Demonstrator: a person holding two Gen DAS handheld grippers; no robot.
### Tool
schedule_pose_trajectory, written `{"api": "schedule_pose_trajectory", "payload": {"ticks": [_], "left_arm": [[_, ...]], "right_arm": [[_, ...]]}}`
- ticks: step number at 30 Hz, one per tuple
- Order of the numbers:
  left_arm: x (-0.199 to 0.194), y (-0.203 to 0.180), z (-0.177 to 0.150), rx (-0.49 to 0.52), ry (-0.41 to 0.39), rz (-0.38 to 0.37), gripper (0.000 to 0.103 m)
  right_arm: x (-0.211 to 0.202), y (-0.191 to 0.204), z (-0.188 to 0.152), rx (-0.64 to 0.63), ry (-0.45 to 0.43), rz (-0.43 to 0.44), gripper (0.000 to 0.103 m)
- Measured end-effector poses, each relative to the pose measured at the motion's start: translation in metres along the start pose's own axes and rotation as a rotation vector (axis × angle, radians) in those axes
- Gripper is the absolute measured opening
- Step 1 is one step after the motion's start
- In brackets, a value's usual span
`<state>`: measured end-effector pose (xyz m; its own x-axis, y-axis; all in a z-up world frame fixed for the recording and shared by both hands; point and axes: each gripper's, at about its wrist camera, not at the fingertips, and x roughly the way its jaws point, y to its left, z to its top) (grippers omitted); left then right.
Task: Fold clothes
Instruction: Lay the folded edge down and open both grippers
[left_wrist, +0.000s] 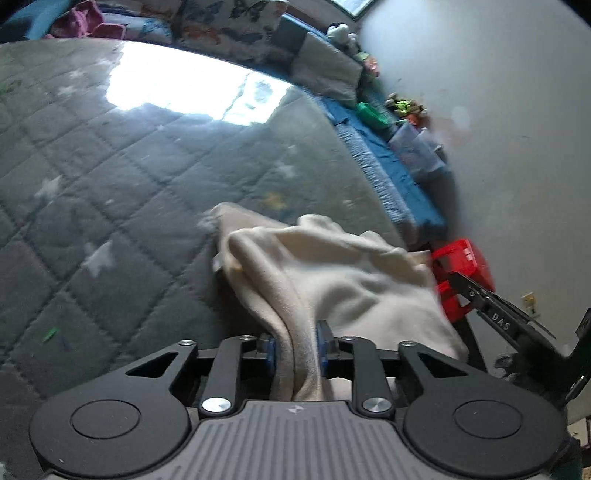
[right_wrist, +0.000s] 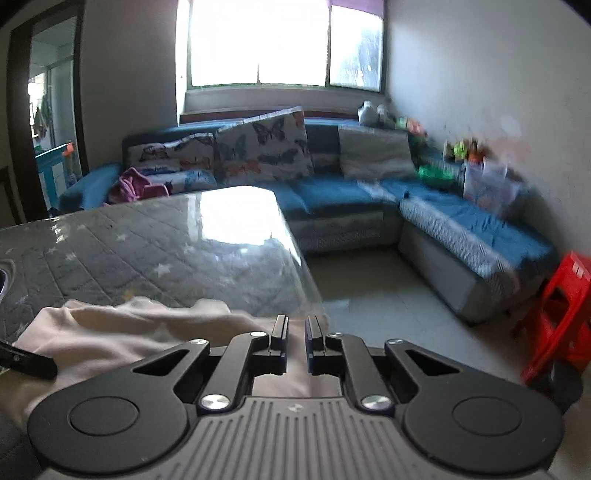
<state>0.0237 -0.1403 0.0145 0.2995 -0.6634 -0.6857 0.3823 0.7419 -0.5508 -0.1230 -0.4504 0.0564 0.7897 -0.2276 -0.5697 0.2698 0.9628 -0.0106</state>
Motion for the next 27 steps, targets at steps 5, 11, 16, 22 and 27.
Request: {"api": "schedule_pose_trajectory", "payload": {"ticks": [5,11,16,22,27], "left_arm": [[-0.012,-0.001,0.003,0.028,-0.057,0.070,0.044],[-0.017,-0.013,0.016,0.073,-0.113,0.085,0.042],[0.009,-0.028,0.020,0.133,-0.083,0.091,0.030],[0.031,-0.031,0.026,0.172,-0.069,0.123,0.025],[0.042,-0.033,0.033,0.211,-0.086,0.162,0.023]], "right_arm": [[0.005,-0.002,-0.007,0.004,0.011,0.021,0.011],[0.015,0.007,-0.009,0.002,0.031,0.089,0.011],[0.033,0.010,-0.010,0.015,0.045,0.095,0.011],[0.050,0.004,-0.012,0.035,0.063,0.093,0.011],[0.053,0.000,-0.016,0.054,0.062,0.109,0.011]]}}
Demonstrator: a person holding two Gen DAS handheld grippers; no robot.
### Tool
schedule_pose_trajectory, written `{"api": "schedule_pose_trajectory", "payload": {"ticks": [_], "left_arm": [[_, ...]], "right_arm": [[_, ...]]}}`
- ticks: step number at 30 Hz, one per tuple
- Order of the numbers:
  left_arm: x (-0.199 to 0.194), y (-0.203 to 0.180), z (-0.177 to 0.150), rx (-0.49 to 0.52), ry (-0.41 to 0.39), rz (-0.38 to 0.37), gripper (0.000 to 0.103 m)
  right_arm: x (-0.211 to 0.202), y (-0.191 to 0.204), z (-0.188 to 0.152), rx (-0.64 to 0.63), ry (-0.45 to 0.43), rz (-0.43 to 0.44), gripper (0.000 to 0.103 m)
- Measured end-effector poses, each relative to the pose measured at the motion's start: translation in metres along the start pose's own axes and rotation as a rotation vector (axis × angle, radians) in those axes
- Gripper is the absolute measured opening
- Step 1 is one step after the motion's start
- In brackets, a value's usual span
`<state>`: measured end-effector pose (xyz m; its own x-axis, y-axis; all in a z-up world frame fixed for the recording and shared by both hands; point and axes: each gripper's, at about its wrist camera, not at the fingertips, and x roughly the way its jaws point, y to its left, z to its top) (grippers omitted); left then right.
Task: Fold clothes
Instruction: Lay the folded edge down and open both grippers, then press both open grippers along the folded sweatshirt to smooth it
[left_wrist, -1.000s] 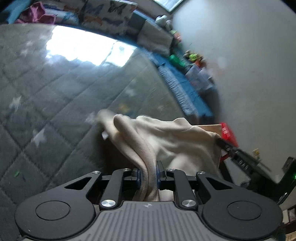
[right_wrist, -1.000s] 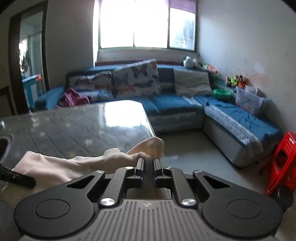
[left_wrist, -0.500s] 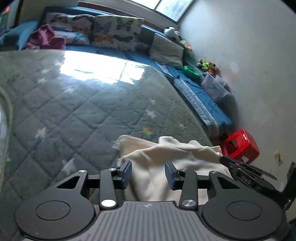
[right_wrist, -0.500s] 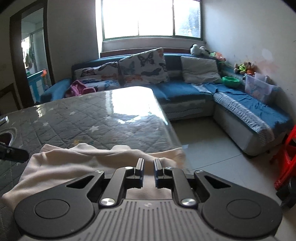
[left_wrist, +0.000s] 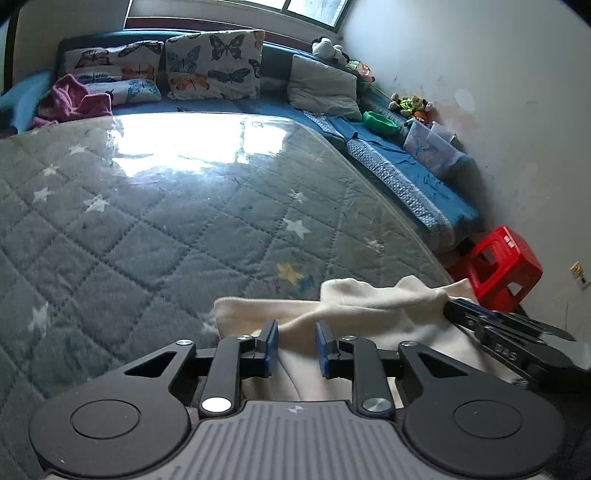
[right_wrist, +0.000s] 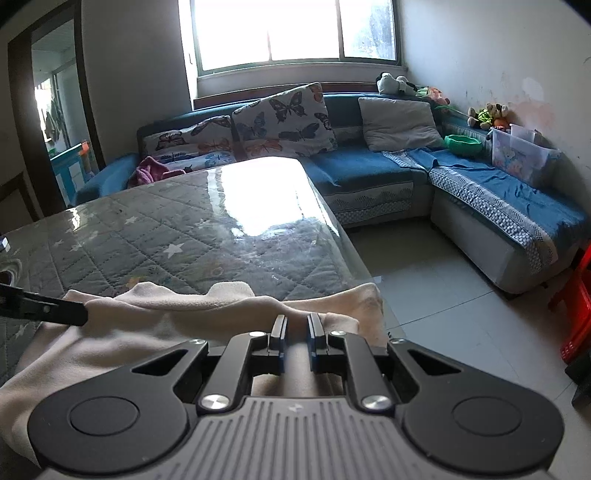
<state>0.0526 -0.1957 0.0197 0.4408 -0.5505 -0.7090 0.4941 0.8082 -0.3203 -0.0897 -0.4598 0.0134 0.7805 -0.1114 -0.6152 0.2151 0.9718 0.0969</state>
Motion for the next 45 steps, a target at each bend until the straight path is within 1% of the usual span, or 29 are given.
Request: {"api": "schedule_pose_trajectory", "payload": {"ticks": [4,9,11,14,17,19,24,28,33,40,45], "left_arm": [[0.001,0.001,0.003,0.006,-0.003,0.006,0.023],[-0.019,-0.004,-0.002,0.015,-0.030,-0.015,0.023],[-0.029,-0.010,-0.009,0.035,-0.031,-0.040,0.023],[-0.042,-0.023,-0.023,0.072,-0.026,-0.081,0.023],[-0.051,-0.036,-0.037,0.102,-0.013,-0.117,0.023],[-0.054,-0.046,-0.045,0.116,-0.003,-0.143,0.023],[-0.052,-0.068,-0.059,0.160,0.011,-0.176,0.023],[-0.044,-0.076,-0.070,0.173,0.033,-0.182,0.023],[-0.040,-0.075,-0.075,0.188,0.038,-0.178,0.023],[-0.043,-0.072,-0.077,0.196,0.028,-0.179,0.023],[-0.046,-0.071,-0.077,0.194,0.026,-0.176,0.024]], "right_arm": [[-0.008,-0.004,-0.003,0.012,-0.014,0.008,0.011],[-0.031,-0.005,-0.011,0.010,-0.037,0.008,0.012],[-0.041,-0.005,-0.015,0.003,-0.045,0.008,0.013],[-0.059,-0.006,-0.024,0.010,-0.061,0.011,0.018],[-0.072,-0.003,-0.033,0.012,-0.068,0.015,0.018],[-0.078,-0.001,-0.039,-0.009,-0.071,0.005,0.018],[-0.089,0.004,-0.052,-0.033,-0.079,-0.003,0.019],[-0.090,0.004,-0.061,-0.040,-0.078,-0.009,0.020],[-0.091,0.009,-0.069,-0.067,-0.091,-0.021,0.020],[-0.093,0.017,-0.066,-0.100,-0.095,-0.044,0.020],[-0.101,0.032,-0.063,-0.122,-0.119,0.006,0.020]]}}
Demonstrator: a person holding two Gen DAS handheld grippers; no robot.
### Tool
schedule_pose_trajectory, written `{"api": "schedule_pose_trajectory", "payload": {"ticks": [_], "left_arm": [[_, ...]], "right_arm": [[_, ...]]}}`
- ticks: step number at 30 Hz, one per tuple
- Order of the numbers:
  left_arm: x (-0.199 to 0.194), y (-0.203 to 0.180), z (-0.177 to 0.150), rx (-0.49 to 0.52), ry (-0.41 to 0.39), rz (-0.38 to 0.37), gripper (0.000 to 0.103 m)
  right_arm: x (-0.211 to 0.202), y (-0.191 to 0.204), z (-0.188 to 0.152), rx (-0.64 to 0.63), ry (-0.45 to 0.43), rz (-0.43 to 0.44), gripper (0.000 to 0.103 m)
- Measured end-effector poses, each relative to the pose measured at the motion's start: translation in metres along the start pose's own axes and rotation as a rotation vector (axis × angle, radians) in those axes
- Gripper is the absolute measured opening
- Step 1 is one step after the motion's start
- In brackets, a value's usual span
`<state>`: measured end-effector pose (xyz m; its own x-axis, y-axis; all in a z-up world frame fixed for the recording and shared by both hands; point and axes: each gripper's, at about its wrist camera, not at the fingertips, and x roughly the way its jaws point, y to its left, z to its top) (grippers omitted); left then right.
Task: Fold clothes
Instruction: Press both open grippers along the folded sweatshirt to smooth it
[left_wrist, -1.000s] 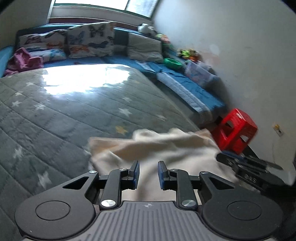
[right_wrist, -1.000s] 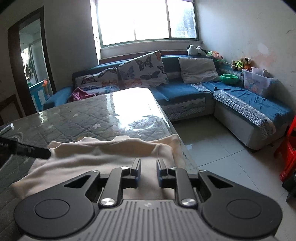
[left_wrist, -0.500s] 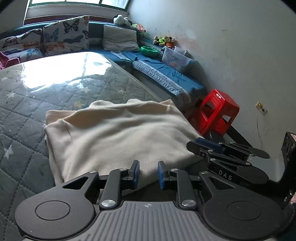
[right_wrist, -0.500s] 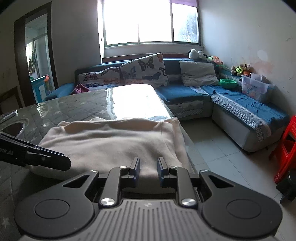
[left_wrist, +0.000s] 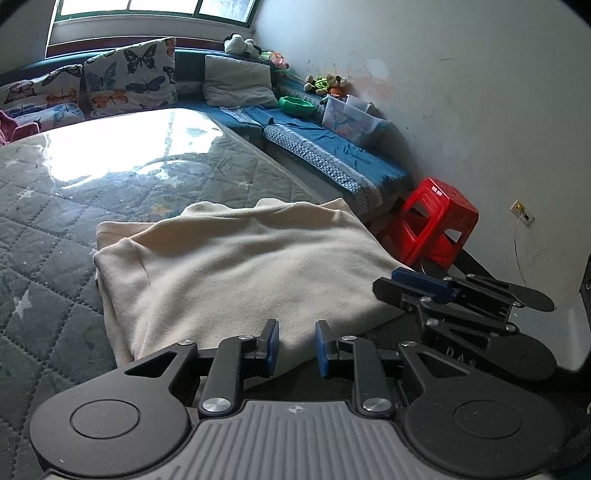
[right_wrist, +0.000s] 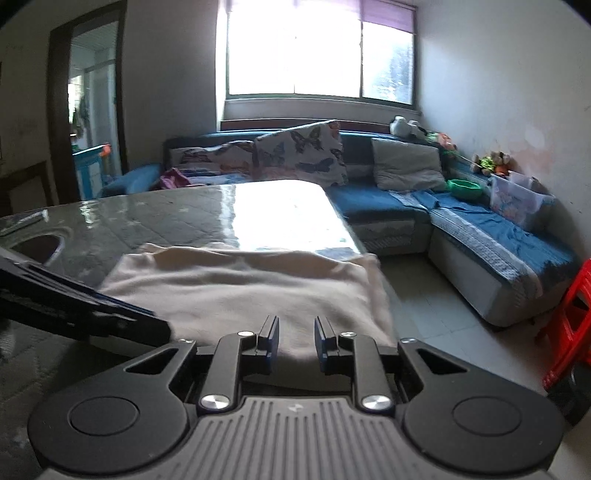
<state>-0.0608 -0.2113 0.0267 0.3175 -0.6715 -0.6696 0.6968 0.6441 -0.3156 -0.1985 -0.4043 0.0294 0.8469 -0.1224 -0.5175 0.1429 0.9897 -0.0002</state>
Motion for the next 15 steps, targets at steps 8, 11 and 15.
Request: {"api": "schedule_pose_trajectory", "payload": {"ticks": [8,11,15], "left_arm": [[-0.005,0.001,-0.001,-0.001,-0.001,0.006,0.024],[-0.011,0.003,-0.002,-0.010,-0.009,0.003,0.024],[-0.021,0.008,-0.005,-0.023,-0.025,0.012,0.024]], "right_arm": [[0.009,0.012,-0.007,-0.020,0.030,0.014,0.021],[0.004,0.012,-0.003,-0.018,0.021,0.014,0.021],[-0.001,0.018,0.001,-0.028,0.000,0.032,0.022]]}}
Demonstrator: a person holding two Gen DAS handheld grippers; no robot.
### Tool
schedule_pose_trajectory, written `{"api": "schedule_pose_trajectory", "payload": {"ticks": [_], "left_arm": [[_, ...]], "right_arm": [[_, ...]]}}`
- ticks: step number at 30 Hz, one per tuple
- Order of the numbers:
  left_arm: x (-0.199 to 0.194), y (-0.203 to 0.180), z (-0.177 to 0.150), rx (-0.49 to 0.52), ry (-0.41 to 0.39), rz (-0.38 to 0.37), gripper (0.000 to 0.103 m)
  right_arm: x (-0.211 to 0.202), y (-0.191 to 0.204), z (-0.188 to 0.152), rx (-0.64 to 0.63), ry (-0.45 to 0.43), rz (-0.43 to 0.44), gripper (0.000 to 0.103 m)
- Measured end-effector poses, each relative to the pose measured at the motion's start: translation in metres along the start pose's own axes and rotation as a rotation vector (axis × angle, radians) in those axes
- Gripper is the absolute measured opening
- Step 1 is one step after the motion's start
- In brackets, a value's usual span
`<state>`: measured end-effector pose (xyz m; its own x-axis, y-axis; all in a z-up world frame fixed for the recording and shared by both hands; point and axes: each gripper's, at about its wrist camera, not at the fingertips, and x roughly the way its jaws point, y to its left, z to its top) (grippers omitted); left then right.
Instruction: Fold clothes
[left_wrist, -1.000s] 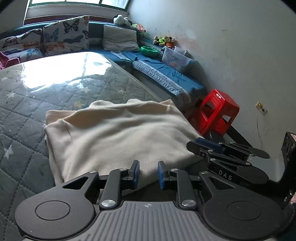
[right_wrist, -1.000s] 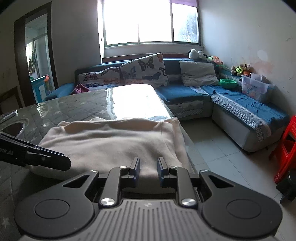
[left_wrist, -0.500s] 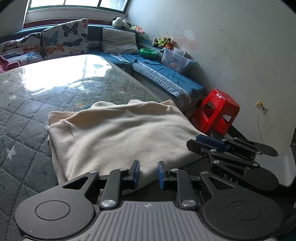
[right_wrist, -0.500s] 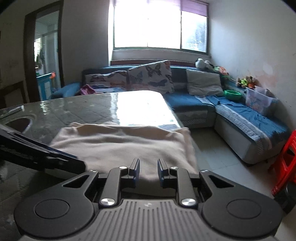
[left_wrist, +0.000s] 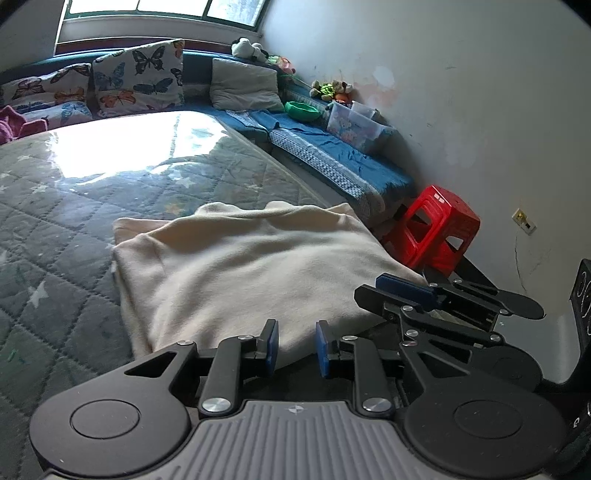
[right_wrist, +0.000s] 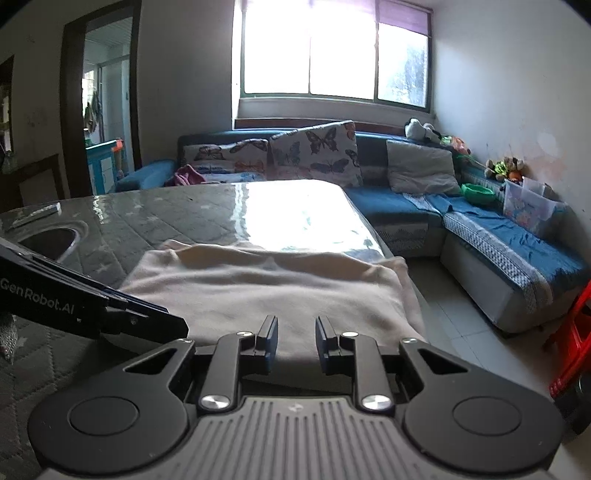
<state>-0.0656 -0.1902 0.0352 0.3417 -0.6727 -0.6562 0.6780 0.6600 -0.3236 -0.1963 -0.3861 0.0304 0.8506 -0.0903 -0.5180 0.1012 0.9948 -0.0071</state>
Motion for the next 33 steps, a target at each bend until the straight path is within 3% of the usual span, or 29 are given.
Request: {"api": "schedule_pose_trajectory", "payload": {"ticks": [10,12,16,27,31,33], "left_arm": [[-0.010,0.012,-0.006,-0.026,-0.004,0.016,0.025],[-0.012,0.013,-0.008,-0.033,-0.007,0.016,0.028],[-0.018,0.016,-0.013,-0.048,-0.008,0.026,0.043],[-0.037,0.025,-0.028,-0.081,-0.021,0.057,0.059],[-0.042,0.029,-0.034,-0.093,-0.022,0.089,0.073],[-0.044,0.032,-0.037,-0.101,-0.020,0.110,0.079]], "right_arm": [[0.000,0.014,-0.003,-0.025,0.018,0.001,0.028],[-0.004,0.015,-0.002,-0.026,0.017,0.001,0.034],[-0.005,0.017,-0.005,-0.016,0.035,-0.005,0.037],[-0.019,0.024,-0.009,0.023,0.055,-0.013,0.056],[-0.023,0.028,-0.010,0.027,0.060,-0.016,0.060],[-0.024,0.030,-0.011,0.032,0.063,-0.016,0.073]]}}
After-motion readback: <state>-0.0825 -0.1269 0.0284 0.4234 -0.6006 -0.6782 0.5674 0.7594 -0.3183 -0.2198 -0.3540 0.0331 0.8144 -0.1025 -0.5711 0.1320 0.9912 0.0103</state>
